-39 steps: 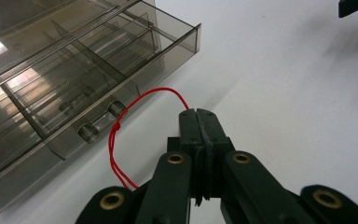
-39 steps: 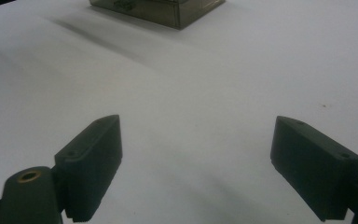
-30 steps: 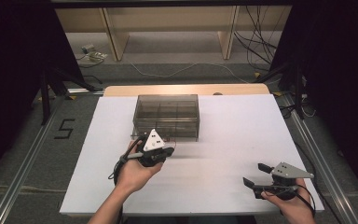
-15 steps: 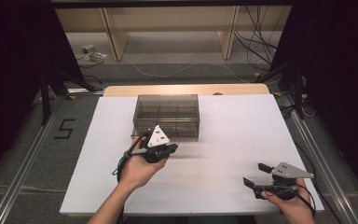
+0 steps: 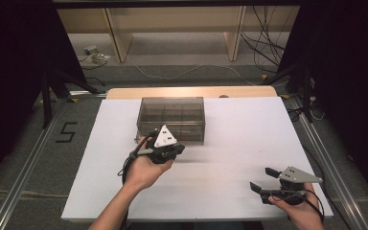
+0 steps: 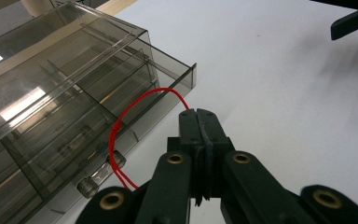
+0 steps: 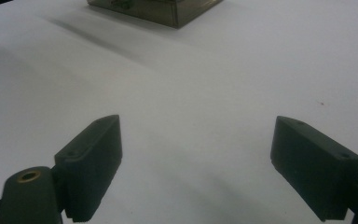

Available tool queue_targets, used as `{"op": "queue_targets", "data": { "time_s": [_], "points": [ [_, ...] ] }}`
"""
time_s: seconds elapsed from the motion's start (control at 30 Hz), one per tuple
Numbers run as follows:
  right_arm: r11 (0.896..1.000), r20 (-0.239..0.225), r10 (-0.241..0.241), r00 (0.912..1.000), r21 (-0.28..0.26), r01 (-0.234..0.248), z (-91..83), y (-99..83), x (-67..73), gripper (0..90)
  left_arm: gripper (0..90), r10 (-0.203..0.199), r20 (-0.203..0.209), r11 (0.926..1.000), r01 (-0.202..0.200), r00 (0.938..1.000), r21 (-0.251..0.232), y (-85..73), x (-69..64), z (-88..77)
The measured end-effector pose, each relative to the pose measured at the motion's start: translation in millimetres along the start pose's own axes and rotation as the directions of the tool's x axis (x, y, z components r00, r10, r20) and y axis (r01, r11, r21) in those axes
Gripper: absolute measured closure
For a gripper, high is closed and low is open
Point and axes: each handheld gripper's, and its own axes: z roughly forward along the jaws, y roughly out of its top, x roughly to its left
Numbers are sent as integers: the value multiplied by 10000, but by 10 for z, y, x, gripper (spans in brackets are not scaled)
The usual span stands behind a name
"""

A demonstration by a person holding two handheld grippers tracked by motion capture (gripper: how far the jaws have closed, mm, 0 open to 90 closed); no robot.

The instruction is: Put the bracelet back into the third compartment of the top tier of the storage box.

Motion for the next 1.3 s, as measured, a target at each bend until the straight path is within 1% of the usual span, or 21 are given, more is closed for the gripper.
{"op": "queue_targets", "data": {
  "time_s": [0.13,0.17,0.3,0.6,0.7,1.0,1.07,1.3],
  "points": [
    [10000,-2,-11,10000,-3,11,2,0,-2,169,898,81,70,10000,-81,9999,13,32,-5,17],
    [10000,-1,-12,10000,-7,12,2,0,-2,169,898,54,65,10000,-54,10000,-19,37,-8,22],
    [10000,7,-14,10000,-6,14,1,0,-3,169,898,178,-19,9998,-178,9998,-16,69,-6,38],
    [10000,30,-35,10000,-25,36,-6,0,-9,169,898,237,-21,9997,-237,9997,-14,114,-3,70],
    [10000,23,-37,10000,-22,37,-5,0,-8,169,898,339,-17,9994,-339,9994,17,129,-3,78],
    [10000,51,-33,10000,-30,33,-7,1,-10,169,898,485,-6,9988,-485,9988,-32,193,8,99],
    [10000,51,-31,10000,-35,31,-8,1,-10,169,898,387,-12,9992,-387,9993,-93,201,2,111],
    [10000,55,-29,10000,-39,29,-9,1,-10,169,898,415,12,9991,-415,9991,-27,223,6,152]
  ]
}}
